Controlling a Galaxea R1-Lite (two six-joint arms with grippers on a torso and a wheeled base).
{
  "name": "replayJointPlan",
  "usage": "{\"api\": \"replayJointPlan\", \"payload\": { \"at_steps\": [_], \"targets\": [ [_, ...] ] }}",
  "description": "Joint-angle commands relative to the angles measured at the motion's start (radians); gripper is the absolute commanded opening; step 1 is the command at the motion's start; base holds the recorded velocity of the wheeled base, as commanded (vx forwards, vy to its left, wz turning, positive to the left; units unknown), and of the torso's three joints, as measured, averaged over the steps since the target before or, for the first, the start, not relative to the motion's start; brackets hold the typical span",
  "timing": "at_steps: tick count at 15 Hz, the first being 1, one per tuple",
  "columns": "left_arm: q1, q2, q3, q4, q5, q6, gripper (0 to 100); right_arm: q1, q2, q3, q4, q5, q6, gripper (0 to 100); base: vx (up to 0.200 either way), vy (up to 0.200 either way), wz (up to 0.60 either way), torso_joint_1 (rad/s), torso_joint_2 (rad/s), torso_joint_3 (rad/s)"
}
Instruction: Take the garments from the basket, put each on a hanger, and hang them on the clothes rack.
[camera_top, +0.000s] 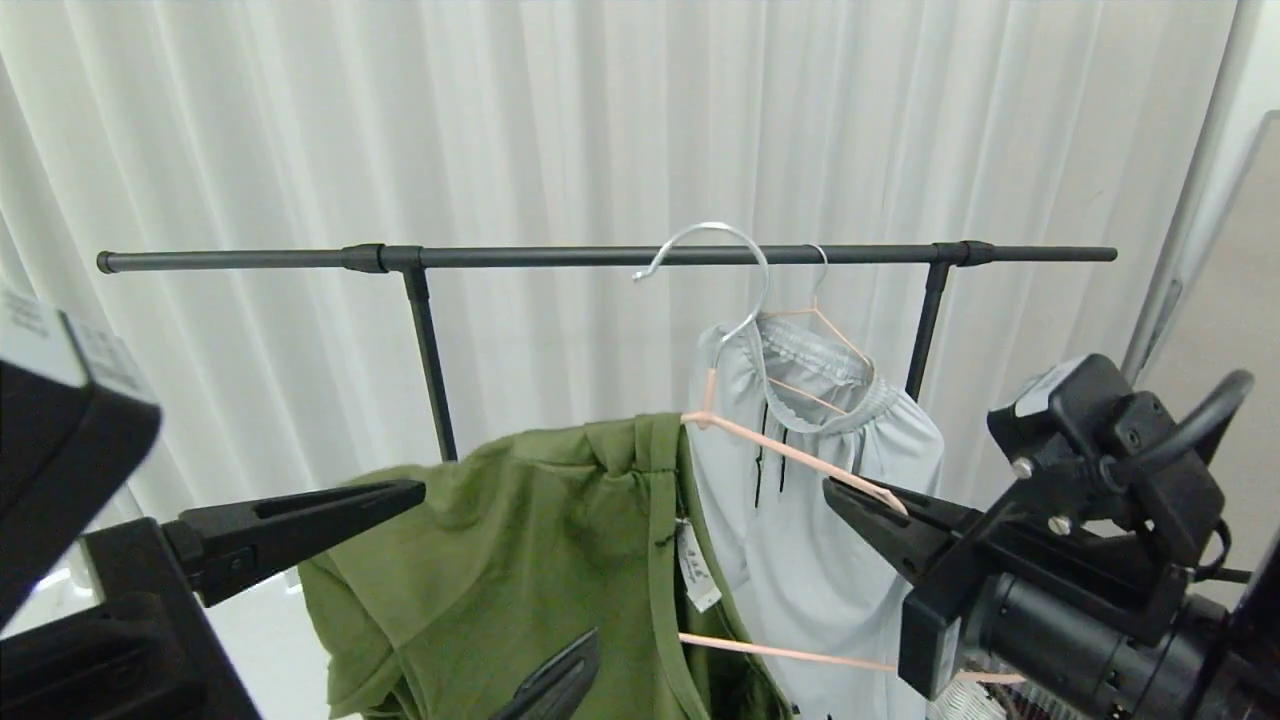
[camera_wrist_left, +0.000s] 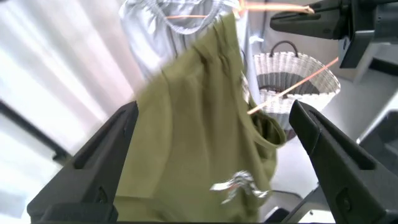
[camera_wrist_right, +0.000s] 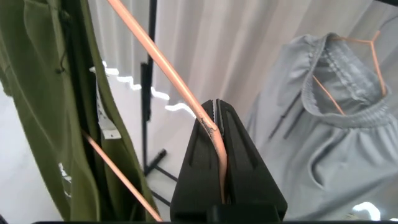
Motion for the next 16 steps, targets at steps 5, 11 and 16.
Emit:
{"api": "replayJointPlan", "payload": {
  "at_steps": [5, 11, 16],
  "targets": [
    [0.0, -0.033, 0.043, 0.0, -0.09, 0.053, 100, 0.016, -0.145, 0.153, -0.017, 0.007, -0.096, 0, 0.0, 0.0, 0.0, 0.0, 0.0, 0.0],
    [0.033, 0.002, 0.106, -0.002, -0.317, 0.077, 100, 0.141, -0.193, 0.239, -0.019, 0.006, -0.124, 0, 0.0, 0.0, 0.0, 0.0, 0.0, 0.0],
    [0.044, 0.051, 0.155, -0.002, -0.435, 0.074, 100, 0.225, -0.199, 0.253, -0.019, 0.006, -0.156, 0, 0.0, 0.0, 0.0, 0.0, 0.0, 0.0]
  ]
}}
